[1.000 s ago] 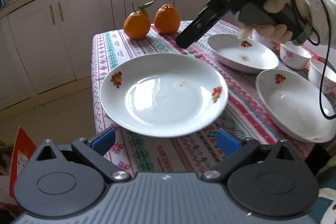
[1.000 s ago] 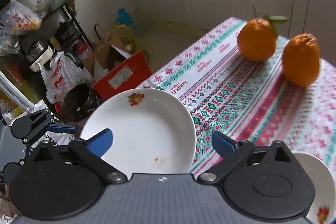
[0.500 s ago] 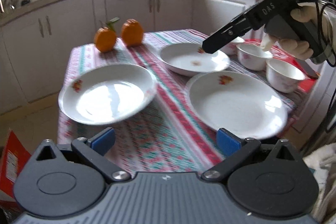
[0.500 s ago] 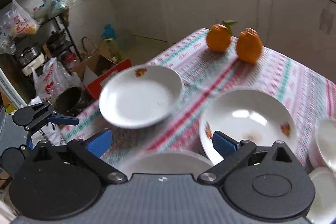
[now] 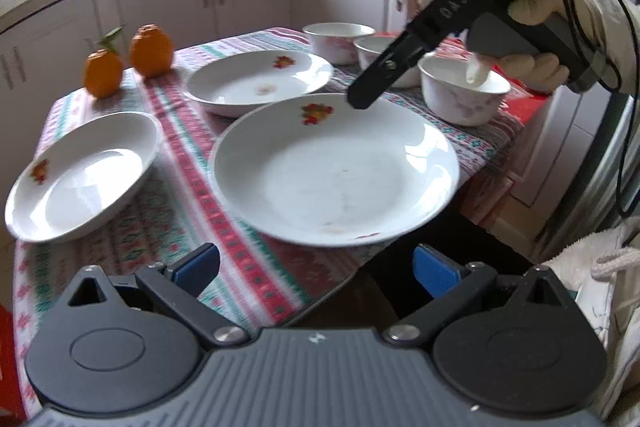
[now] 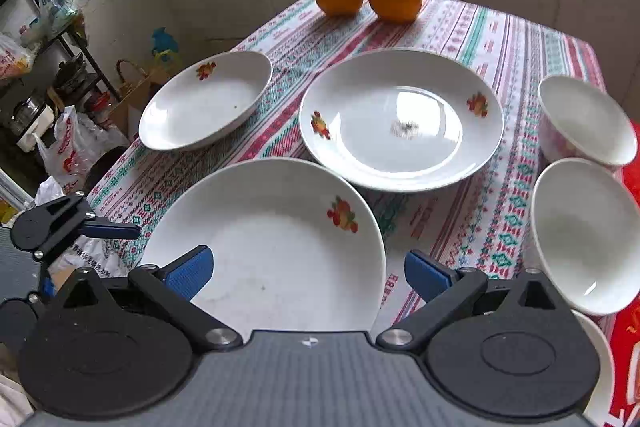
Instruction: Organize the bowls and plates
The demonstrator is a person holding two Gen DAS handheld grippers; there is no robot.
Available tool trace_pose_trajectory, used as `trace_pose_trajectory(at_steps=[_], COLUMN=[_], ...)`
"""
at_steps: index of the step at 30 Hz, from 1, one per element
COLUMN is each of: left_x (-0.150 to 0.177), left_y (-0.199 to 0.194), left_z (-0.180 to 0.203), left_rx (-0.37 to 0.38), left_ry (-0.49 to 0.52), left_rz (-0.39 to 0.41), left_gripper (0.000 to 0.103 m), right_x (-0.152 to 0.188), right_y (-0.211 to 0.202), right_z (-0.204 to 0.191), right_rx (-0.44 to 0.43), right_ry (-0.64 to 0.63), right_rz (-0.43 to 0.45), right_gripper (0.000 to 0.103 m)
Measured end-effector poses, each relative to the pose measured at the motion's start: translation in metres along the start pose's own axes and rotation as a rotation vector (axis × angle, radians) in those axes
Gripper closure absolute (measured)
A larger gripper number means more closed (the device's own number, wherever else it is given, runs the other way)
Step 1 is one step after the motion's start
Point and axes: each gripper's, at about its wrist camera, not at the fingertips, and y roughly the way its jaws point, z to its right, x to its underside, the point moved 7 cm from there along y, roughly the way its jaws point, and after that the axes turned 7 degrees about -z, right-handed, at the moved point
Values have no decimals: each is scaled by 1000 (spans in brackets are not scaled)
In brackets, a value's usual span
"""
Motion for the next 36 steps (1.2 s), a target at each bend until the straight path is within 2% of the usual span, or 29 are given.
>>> trace_pose_trajectory(at_steps=[4,14,16,36], left_x=[-5,-9,-10,-11], left_y=[12,21,22,25], left_z=[5,3,3,4], left_rx=[2,27,30,53], left_ry=[23,-5,-3,-1], left_rz=[-5,-5,-6,-6], left_gripper=[1,1,1,1], right_x=[-1,-10,-12,-18], right_y=[10,30,32,38], right_z=[8,21,21,26], right_rx=[-12,-116,-131,-231], right_ry=[12,64,65,91], right_rz=[-29,-97,-107,-139], right_gripper=[3,31,33,32])
